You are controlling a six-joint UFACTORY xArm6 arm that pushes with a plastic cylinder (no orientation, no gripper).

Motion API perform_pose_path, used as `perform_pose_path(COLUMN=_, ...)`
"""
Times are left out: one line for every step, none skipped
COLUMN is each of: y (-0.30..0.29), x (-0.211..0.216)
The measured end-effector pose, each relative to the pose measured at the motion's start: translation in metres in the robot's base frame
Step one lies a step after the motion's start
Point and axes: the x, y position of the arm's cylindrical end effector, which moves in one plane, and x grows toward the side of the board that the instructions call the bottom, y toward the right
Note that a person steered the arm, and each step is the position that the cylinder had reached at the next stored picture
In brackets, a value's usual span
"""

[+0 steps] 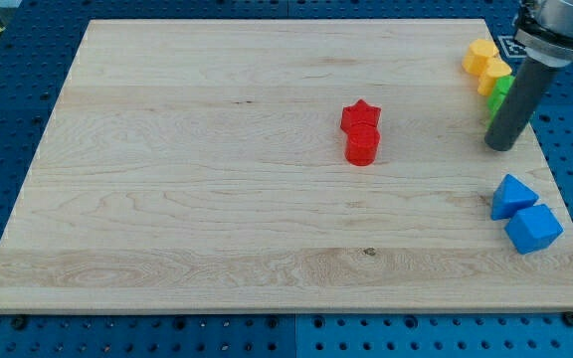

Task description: Push the yellow heart towards left

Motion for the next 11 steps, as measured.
perform_pose_path(y=0.019, x=0.005)
perform_pose_path(y=0.053, x=0.01)
perform_pose_path(y=0.091, x=0.01)
perform_pose_path(y=0.092, x=0.009)
perform_pose_path(y=0.092, x=-0.02)
perform_pose_path(y=0.092, x=-0.078)
perform_pose_path(y=0.092, x=-0.131)
perform_pose_path(y=0.088, x=-0.128)
perform_pose_path(y=0.076, x=-0.125)
perform_pose_path(y=0.053, x=-0.12)
perform_pose_path(y=0.044, x=-0.118)
